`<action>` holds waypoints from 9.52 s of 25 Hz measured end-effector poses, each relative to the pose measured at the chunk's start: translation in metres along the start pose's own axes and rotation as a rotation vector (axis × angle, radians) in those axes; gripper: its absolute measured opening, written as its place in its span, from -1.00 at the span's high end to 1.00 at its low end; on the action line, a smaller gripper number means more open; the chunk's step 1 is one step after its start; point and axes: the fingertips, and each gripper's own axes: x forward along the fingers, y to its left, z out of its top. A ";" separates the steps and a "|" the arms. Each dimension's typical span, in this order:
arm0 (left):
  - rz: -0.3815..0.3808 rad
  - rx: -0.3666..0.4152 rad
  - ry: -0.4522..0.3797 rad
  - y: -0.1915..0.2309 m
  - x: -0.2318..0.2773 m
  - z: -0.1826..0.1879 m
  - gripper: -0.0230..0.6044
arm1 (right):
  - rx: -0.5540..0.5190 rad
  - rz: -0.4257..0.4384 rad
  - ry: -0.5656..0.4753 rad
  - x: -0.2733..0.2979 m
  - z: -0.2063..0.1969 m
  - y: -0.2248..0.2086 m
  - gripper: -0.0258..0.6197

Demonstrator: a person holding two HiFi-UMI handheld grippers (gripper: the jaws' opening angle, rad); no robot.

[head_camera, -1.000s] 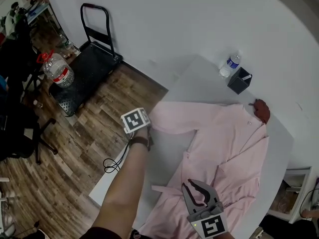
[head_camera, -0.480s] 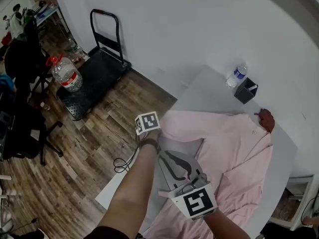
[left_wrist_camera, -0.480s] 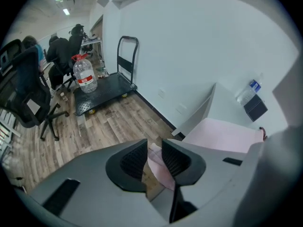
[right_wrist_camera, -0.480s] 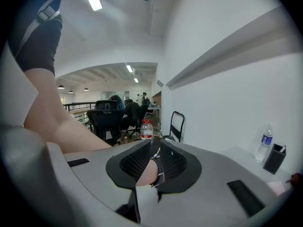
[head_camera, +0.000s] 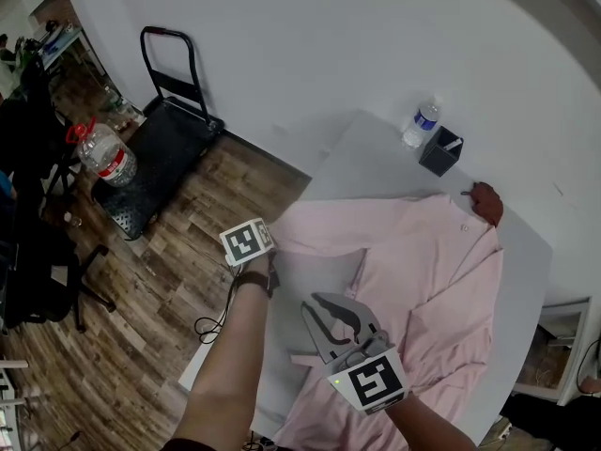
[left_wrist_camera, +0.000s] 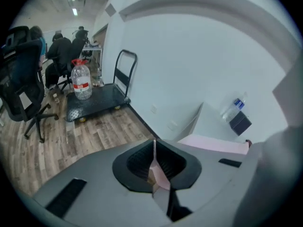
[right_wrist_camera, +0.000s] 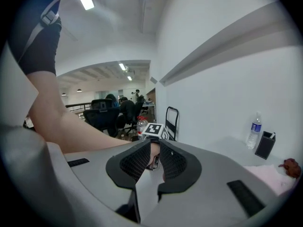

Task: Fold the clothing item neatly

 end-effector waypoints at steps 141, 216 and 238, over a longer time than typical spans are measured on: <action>-0.612 0.511 0.082 0.072 -0.346 -0.461 -0.04 | 1.029 -0.616 0.048 -0.522 -0.438 0.220 0.20; -1.327 0.499 0.282 -0.121 -0.445 -0.298 0.87 | 0.953 -0.311 -0.312 -0.526 -0.181 0.078 0.85; -0.922 0.317 0.400 -0.177 -0.222 -0.272 0.35 | 1.404 -0.440 -0.236 -0.421 -0.320 -0.140 0.38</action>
